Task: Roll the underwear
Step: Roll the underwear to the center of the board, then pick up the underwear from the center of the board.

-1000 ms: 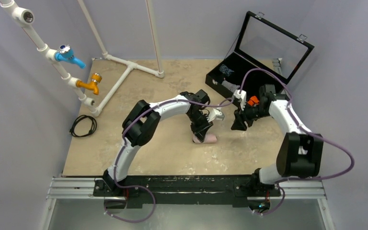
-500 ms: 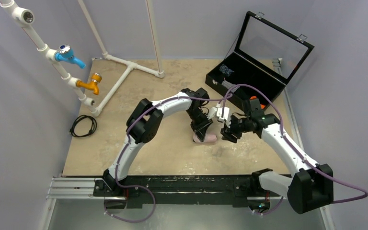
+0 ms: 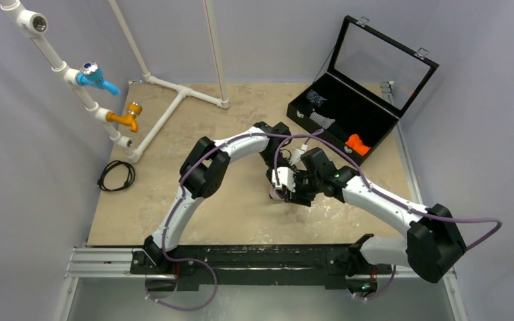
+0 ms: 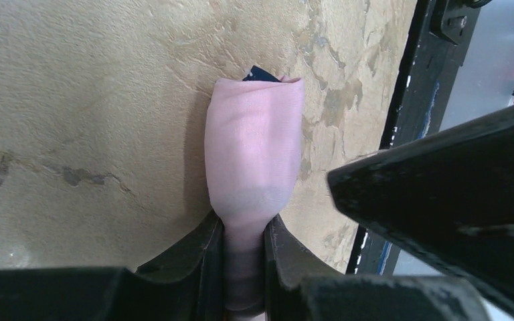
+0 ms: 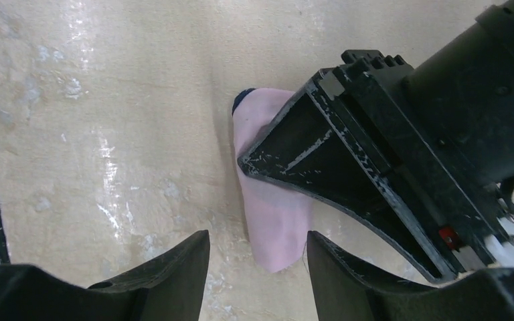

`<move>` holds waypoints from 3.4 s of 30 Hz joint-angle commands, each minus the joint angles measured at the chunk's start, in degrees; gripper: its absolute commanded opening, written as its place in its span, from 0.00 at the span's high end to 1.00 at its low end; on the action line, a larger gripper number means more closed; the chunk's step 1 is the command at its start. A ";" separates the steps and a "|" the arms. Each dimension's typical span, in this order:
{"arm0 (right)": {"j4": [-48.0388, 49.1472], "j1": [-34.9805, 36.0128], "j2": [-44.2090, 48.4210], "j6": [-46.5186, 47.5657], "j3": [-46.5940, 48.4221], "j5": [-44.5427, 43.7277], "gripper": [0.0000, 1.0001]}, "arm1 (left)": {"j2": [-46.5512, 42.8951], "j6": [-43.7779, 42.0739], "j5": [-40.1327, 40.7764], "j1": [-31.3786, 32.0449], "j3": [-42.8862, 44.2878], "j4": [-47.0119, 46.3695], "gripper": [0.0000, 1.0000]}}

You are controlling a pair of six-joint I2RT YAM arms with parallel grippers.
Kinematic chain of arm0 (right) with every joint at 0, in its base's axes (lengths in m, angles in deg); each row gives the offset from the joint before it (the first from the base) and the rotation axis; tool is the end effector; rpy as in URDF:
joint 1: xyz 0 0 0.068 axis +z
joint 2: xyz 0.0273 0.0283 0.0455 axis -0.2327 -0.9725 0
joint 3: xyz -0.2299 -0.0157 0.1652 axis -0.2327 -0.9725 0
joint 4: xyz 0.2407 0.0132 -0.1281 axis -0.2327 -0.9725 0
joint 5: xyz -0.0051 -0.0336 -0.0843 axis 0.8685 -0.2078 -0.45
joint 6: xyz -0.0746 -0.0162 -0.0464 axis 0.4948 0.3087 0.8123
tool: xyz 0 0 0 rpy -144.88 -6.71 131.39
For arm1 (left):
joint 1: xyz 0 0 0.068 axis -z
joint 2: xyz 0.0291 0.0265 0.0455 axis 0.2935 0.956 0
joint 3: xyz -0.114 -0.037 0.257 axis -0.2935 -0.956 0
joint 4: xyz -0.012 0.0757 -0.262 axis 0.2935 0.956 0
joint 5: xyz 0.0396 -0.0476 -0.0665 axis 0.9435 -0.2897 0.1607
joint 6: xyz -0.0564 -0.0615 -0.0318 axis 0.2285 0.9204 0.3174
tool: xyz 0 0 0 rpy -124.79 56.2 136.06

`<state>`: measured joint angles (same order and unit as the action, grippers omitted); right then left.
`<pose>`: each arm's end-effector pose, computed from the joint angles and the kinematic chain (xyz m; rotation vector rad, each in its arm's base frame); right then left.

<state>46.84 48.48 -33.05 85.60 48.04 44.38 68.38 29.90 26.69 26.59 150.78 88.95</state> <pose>0.2036 0.1757 0.1861 -1.7244 1.7855 0.3518 0.3118 -0.3746 0.1008 -1.5395 -2.3570 1.1444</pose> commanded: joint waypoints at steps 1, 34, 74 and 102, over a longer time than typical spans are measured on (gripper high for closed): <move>6.58 2.56 -1.96 -1.13 -1.01 -6.19 0.46 | 8.78 -2.92 12.23 0.13 -2.81 2.47 1.00; 2.11 5.49 -2.72 -2.55 -0.07 -3.54 0.45 | 7.93 -1.44 13.88 -0.24 -4.56 0.33 1.00; 12.18 8.39 -17.19 -4.53 -0.01 1.41 0.60 | 8.18 0.40 12.32 -0.42 -4.69 0.67 1.00; 13.14 5.57 -17.79 -5.38 -0.55 8.37 0.46 | 1.42 13.00 16.65 -0.68 -18.13 -16.37 1.00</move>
<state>58.01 53.86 -48.66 79.43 46.05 49.78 63.22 46.99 22.27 24.93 134.93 86.31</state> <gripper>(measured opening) 0.546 0.183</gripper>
